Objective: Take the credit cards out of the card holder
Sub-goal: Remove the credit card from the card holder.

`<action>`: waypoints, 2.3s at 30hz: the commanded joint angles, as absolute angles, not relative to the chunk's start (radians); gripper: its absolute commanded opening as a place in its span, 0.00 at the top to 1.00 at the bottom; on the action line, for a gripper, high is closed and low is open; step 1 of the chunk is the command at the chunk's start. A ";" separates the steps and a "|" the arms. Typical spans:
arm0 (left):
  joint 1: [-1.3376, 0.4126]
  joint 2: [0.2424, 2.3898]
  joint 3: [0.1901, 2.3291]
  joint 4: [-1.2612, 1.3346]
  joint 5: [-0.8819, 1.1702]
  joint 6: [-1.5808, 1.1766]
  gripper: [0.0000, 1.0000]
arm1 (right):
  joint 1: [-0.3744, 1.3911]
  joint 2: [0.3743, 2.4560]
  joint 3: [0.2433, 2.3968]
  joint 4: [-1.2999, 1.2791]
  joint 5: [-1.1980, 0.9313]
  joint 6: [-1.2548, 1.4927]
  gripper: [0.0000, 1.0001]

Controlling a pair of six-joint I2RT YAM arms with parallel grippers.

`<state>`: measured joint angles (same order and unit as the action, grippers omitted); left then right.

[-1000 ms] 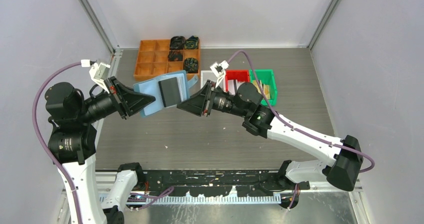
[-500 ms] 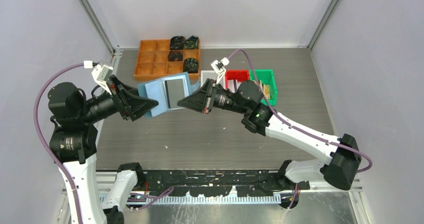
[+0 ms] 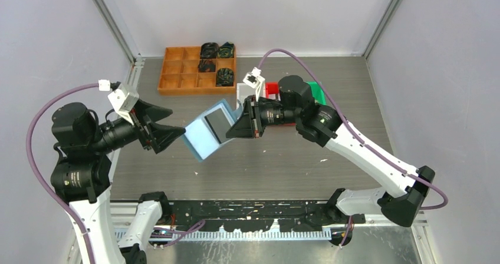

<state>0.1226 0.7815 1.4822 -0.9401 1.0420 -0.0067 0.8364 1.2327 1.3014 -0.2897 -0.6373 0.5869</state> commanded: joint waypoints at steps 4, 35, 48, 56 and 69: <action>0.123 0.789 1.434 -0.943 1.181 0.082 0.30 | 0.888 1.344 1.509 -0.661 -0.767 0.309 0.99; 0.009 0.853 1.333 -1.308 1.272 0.287 0.42 | 1.035 1.727 2.066 -1.109 -0.882 -0.065 0.99; -0.042 0.889 1.331 -1.218 1.251 0.208 1.00 | 1.007 1.623 1.864 -0.677 -0.827 0.197 0.63; -0.041 0.818 1.243 -0.728 1.243 -0.297 1.00 | 0.896 1.400 1.153 0.723 -0.744 1.004 0.52; -0.041 0.784 1.226 -0.450 1.178 -0.598 1.00 | 0.897 1.484 1.014 1.292 -0.677 1.394 0.59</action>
